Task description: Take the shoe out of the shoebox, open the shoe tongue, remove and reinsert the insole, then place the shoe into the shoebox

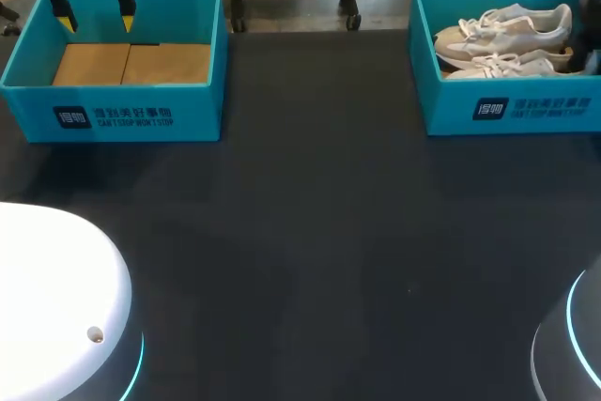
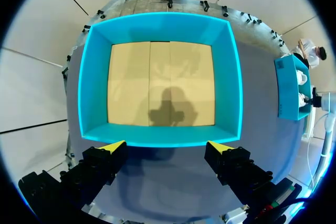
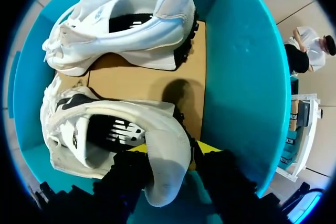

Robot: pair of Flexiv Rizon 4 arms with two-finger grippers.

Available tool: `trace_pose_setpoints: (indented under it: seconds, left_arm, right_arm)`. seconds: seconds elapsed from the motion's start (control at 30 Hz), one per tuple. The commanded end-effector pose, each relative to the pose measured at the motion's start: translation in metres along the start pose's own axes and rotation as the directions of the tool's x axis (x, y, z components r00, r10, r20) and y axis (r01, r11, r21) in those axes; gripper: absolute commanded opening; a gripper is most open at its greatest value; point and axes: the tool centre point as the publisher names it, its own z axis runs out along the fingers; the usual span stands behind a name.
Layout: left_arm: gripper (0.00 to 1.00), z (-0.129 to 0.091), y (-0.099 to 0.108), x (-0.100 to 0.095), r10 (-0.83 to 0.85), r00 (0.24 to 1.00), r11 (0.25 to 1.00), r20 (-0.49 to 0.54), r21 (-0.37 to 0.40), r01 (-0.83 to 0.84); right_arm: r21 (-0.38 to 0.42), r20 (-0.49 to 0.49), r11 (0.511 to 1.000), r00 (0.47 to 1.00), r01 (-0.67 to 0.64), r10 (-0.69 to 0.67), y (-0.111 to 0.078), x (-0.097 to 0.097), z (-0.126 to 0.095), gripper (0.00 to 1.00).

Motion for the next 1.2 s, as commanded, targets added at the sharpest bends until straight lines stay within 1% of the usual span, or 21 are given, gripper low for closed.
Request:
trace_pose_setpoints:
  seconds: [0.03,0.07,0.1,0.13,0.27,0.3,0.43,0.5,0.53,0.6,0.67,0.73,0.8,0.83,0.97,1.2]
  left_arm:
    - [1.0,-0.001,0.0,0.0,0.001,1.0,1.0,0.002,0.0,-0.001]
    - [1.0,-0.001,0.0,0.0,0.001,1.0,1.0,0.002,0.0,-0.001]
    - [1.0,-0.001,0.0,0.0,0.001,1.0,1.0,0.002,0.0,-0.001]
    - [1.0,-0.001,0.0,0.0,0.001,1.0,1.0,0.002,0.0,-0.001]
    - [1.0,-0.001,0.0,0.0,0.001,1.0,1.0,0.002,0.0,-0.001]
    - [1.0,-0.001,0.0,0.0,0.001,1.0,1.0,0.002,0.0,-0.001]
    - [1.0,-0.001,0.0,0.0,0.001,1.0,1.0,0.002,0.0,-0.001]
    - [1.0,-0.001,0.0,0.0,0.001,1.0,1.0,0.002,0.0,-0.001]
    - [1.0,-0.001,0.0,0.0,0.001,1.0,1.0,0.002,0.0,-0.001]
    - [1.0,-0.001,0.0,0.0,0.001,1.0,1.0,0.002,0.0,-0.001]
    - [1.0,-0.001,0.0,0.0,0.001,1.0,1.0,0.002,0.0,-0.001]
    - [1.0,-0.001,0.0,0.0,0.001,1.0,1.0,0.002,0.0,-0.001]
    - [1.0,-0.001,0.0,0.0,0.001,1.0,1.0,0.002,0.0,-0.001]
    - [1.0,-0.001,0.0,0.0,0.001,1.0,1.0,0.002,0.0,-0.001]
    - [1.0,-0.001,0.0,0.0,0.001,1.0,1.0,0.002,0.0,-0.001]
    - [1.0,-0.001,0.0,0.0,0.001,1.0,1.0,0.002,0.0,-0.001]
  right_arm:
    - [-0.002,0.01,1.0,1.0,-0.008,0.008,-0.001,0.0,-0.004,0.49]
    - [-0.002,0.012,1.0,1.0,-0.012,0.012,0.0,0.0,-0.004,0.64]
    - [-0.002,0.014,1.0,1.0,-0.015,0.015,0.0,-0.001,-0.004,0.82]
    - [-0.002,0.014,1.0,1.0,-0.019,0.019,0.001,-0.001,-0.004,0.89]
    - [-0.01,0.018,1.0,1.0,-0.022,0.022,0.002,-0.003,-0.007,0.87]
    - [-0.012,0.02,1.0,1.0,-0.022,0.022,0.002,-0.004,-0.008,0.85]
    - [-0.005,0.021,1.0,0.999,-0.026,0.026,0.004,-0.007,-0.003,0.81]
    - [0.001,0.02,1.0,0.999,-0.027,0.027,0.005,-0.007,0.0,0.77]
    - [0.005,0.017,1.0,0.999,-0.028,0.028,0.005,-0.008,0.001,0.77]
    - [0.01,0.015,1.0,1.0,-0.028,0.028,0.006,-0.007,0.004,0.75]
    - [0.014,0.012,1.0,1.0,-0.028,0.028,0.006,-0.007,0.005,0.63]
    - [0.018,0.008,0.999,0.999,-0.031,0.031,0.006,-0.007,0.006,0.49]
    - [0.02,0.006,0.999,0.999,-0.034,0.034,0.006,-0.006,0.006,0.28]
    - [0.019,0.007,0.999,0.999,-0.035,0.035,0.005,-0.005,0.005,0.0]
    - [-0.008,0.015,0.999,0.999,-0.05,0.05,0.002,-0.005,-0.005,0.0]
    - [-0.06,0.052,0.995,0.995,-0.085,0.088,0.002,-0.011,-0.031,0.0]
